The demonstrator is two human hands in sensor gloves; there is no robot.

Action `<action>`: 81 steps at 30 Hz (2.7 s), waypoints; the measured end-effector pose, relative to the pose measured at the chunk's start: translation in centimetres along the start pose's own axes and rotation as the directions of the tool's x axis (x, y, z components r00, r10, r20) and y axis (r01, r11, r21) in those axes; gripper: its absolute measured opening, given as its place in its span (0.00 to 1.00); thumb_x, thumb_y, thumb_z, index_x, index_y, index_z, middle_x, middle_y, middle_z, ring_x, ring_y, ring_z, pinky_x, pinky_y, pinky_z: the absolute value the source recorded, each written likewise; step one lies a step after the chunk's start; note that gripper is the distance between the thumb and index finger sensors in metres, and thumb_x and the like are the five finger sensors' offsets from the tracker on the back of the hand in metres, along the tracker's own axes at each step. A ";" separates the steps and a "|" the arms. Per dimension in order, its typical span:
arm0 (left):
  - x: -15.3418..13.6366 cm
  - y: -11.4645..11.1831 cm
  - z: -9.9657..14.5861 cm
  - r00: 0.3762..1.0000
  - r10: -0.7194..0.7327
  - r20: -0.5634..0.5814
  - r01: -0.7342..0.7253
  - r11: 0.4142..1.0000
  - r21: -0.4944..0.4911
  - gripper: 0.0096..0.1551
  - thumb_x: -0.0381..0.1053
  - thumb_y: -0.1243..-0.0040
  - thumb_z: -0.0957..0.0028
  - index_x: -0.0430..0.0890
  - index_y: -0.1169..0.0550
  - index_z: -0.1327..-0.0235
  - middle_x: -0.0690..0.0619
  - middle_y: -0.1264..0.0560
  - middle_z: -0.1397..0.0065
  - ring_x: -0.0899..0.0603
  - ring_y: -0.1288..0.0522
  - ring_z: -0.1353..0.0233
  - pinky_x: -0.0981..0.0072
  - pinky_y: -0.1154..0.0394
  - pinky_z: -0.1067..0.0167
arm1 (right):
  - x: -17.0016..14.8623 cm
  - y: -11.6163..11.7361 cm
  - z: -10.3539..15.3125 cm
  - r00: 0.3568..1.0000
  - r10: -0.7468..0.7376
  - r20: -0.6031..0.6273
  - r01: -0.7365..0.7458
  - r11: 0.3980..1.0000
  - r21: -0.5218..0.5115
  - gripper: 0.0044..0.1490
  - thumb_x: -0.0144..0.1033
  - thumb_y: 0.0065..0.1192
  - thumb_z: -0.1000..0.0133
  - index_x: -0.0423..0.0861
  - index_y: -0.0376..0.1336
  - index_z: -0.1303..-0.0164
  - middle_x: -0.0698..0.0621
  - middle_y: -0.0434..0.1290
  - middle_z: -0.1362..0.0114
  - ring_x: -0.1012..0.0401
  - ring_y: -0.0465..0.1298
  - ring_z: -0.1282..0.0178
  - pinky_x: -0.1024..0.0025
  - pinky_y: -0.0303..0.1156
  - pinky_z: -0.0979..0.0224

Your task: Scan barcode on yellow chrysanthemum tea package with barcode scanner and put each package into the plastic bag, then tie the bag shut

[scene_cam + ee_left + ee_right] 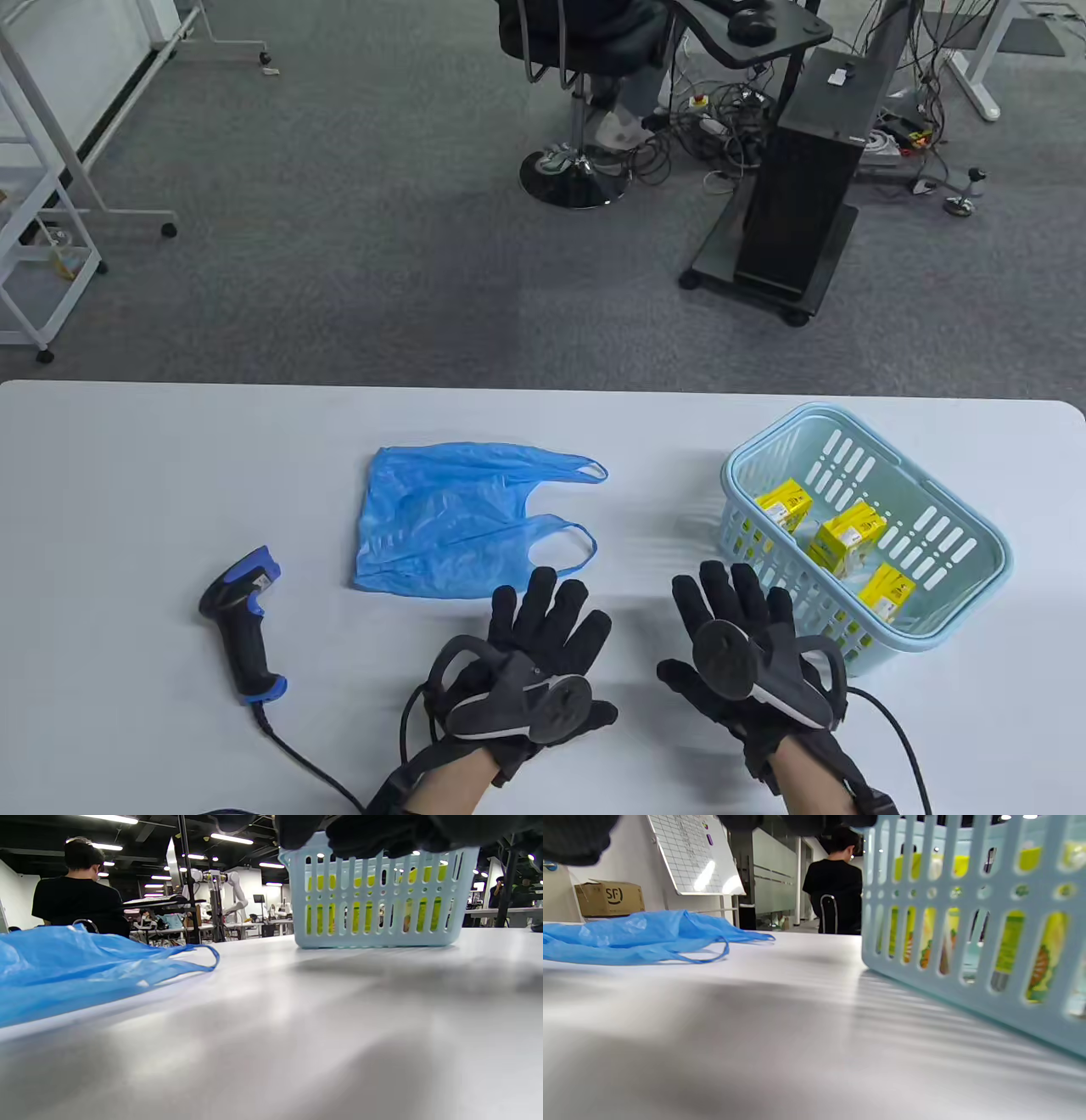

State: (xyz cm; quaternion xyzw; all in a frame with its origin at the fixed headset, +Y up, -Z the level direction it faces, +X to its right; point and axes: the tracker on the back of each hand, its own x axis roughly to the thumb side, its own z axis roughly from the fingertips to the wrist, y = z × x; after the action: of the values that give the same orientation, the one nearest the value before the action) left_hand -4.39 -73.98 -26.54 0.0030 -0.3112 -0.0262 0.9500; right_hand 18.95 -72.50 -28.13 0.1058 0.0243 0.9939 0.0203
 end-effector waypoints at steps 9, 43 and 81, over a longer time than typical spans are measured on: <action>-0.7 0.1 0.1 0.996 -0.018 -0.084 0.012 0.998 -0.068 0.59 0.84 0.55 0.53 0.52 0.45 0.13 0.36 0.54 0.13 0.23 0.59 0.17 0.21 0.52 0.32 | 0.0 0.2 0.1 1.000 -0.009 -0.005 0.009 1.000 0.026 0.64 0.71 0.53 0.62 0.53 0.41 0.18 0.45 0.41 0.15 0.43 0.42 0.15 0.30 0.42 0.22; -9.9 3.6 -11.0 0.593 -0.106 -0.799 0.007 0.992 -0.127 0.27 0.63 0.32 0.51 0.49 0.14 0.46 0.50 0.11 0.49 0.46 0.10 0.52 0.56 0.17 0.55 | 0.4 0.5 0.1 0.999 0.014 -0.030 -0.013 0.999 0.043 0.63 0.69 0.53 0.61 0.51 0.42 0.18 0.43 0.43 0.15 0.43 0.43 0.15 0.30 0.42 0.23; -8.8 1.3 -1.7 0.852 0.219 -0.476 -0.216 0.974 0.061 0.18 0.50 0.29 0.52 0.57 0.15 0.47 0.52 0.20 0.29 0.34 0.30 0.22 0.37 0.32 0.32 | 3.6 -1.5 -0.1 0.999 -0.042 0.015 0.042 0.999 0.006 0.59 0.67 0.53 0.60 0.52 0.48 0.19 0.44 0.43 0.15 0.43 0.43 0.15 0.30 0.41 0.22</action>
State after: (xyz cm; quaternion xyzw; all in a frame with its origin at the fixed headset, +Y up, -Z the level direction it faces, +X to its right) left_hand -10.39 -72.25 -33.13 -0.0233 -0.0644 0.0838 0.9941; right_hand 15.50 -70.81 -27.53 0.1129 0.0292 0.9923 0.0411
